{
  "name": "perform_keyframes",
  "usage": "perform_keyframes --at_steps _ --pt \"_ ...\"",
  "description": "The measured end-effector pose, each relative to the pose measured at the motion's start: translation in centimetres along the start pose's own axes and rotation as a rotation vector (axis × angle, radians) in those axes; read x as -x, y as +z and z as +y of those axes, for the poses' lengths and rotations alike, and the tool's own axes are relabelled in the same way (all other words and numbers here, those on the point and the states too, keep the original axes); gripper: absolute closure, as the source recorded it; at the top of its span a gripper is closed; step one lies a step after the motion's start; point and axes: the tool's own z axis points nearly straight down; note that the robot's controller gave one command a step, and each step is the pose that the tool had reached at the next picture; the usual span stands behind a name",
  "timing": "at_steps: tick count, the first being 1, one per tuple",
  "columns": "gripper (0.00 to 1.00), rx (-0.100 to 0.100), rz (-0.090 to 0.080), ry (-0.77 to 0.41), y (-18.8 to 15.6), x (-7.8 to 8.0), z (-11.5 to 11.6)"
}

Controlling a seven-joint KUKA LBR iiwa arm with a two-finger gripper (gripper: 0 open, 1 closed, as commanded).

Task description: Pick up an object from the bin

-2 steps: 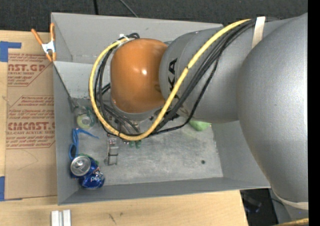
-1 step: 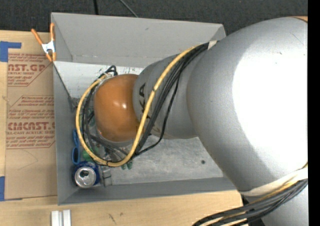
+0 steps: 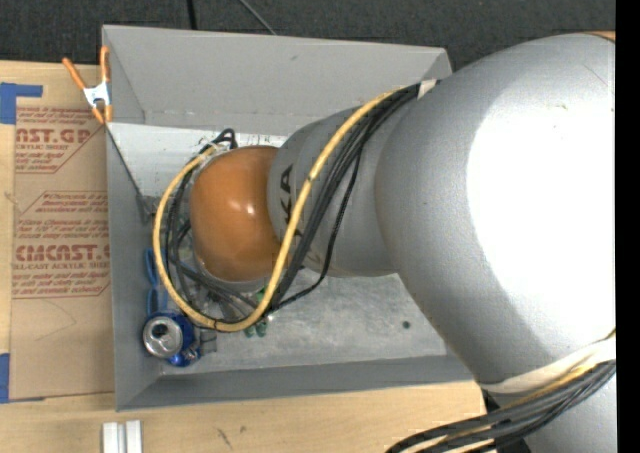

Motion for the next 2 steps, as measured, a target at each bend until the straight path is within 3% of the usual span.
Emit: perform_keyframes --at_steps 1,2 --pt "1.0 0.004 -0.005 -0.34 -1.22 -1.68 -1.82" --pt "0.0 0.005 -0.005 -0.339 -1.2 -1.69 -1.76"
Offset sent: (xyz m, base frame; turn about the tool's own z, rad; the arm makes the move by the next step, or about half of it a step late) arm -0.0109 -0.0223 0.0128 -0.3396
